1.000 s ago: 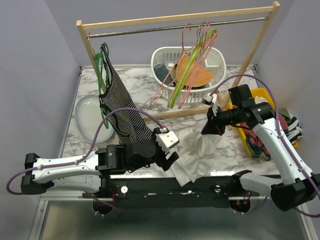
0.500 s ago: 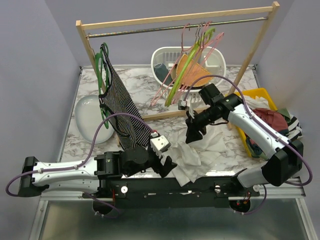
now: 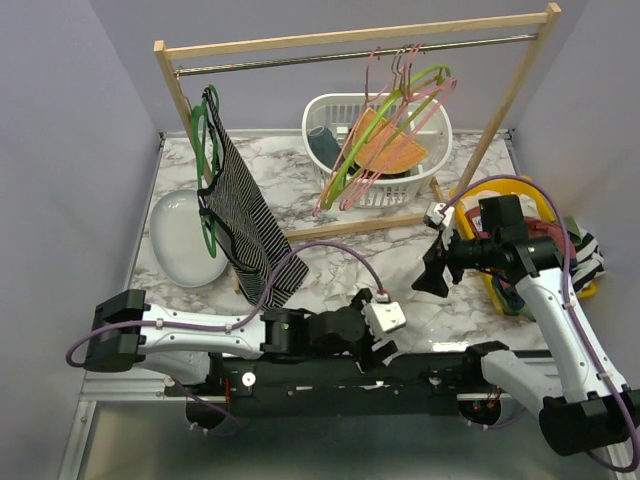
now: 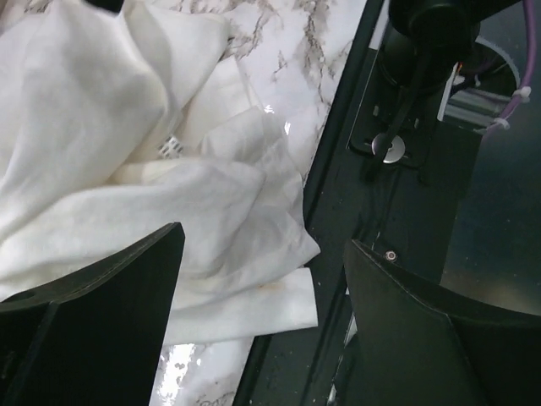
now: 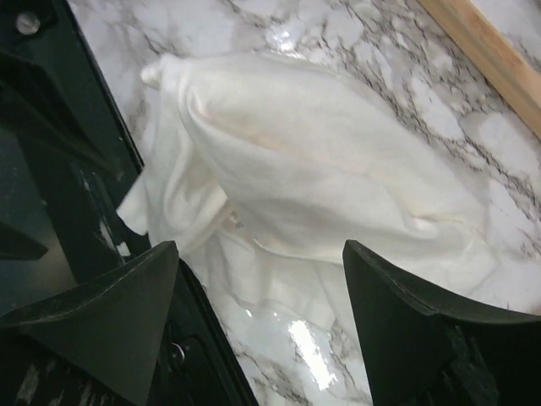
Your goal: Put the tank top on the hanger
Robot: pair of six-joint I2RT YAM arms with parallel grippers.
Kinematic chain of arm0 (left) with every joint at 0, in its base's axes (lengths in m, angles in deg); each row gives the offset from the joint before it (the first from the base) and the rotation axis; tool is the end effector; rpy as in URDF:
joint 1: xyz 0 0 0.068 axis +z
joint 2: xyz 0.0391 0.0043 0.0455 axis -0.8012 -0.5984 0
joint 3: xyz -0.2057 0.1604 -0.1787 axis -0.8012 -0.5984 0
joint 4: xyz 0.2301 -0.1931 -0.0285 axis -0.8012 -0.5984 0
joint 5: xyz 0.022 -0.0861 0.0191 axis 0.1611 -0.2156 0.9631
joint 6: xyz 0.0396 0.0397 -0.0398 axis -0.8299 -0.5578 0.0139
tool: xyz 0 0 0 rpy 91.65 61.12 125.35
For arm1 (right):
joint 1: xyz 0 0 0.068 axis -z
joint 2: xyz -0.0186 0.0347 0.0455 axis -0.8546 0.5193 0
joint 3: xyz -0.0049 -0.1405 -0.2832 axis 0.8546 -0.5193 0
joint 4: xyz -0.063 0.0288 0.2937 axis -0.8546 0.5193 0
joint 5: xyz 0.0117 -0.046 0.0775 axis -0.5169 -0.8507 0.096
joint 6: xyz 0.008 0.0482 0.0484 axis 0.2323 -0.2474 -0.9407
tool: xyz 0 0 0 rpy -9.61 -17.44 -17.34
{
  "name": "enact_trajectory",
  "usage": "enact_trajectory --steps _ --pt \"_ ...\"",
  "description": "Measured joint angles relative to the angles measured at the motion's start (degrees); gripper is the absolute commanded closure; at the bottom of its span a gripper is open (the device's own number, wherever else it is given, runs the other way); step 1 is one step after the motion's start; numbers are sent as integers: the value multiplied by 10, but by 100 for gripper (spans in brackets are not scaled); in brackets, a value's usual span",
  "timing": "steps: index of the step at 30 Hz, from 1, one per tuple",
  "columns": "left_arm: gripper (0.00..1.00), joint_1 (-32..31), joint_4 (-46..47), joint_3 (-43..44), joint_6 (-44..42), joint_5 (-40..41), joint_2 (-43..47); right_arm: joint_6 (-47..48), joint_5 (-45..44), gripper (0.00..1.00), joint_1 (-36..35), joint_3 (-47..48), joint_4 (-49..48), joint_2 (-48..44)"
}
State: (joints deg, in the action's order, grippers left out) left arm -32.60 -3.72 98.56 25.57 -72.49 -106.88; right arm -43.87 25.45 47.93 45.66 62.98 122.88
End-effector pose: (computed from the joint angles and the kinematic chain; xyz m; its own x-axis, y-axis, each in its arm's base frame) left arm 0.0371 -0.3185 0.2763 -0.2350 0.3900 -0.8903 0.9203 0.3840 -0.0747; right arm 0.1866 0.0753 0.3493 -0.3721 -0.4828 -0.7928 -0.8901 0.4278 0.1572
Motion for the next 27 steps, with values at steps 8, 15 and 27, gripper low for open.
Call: enact_trajectory --steps 8,15,27 --pt "10 -24 -5 105 -203 9 -115 67 -14 15 159 -37 4 65" --pt "18 -24 -36 143 -309 19 -194 147 -6 16 229 -71 0 92" --pt "55 -24 -45 173 -325 171 -278 210 -38 27 229 -112 -108 142"
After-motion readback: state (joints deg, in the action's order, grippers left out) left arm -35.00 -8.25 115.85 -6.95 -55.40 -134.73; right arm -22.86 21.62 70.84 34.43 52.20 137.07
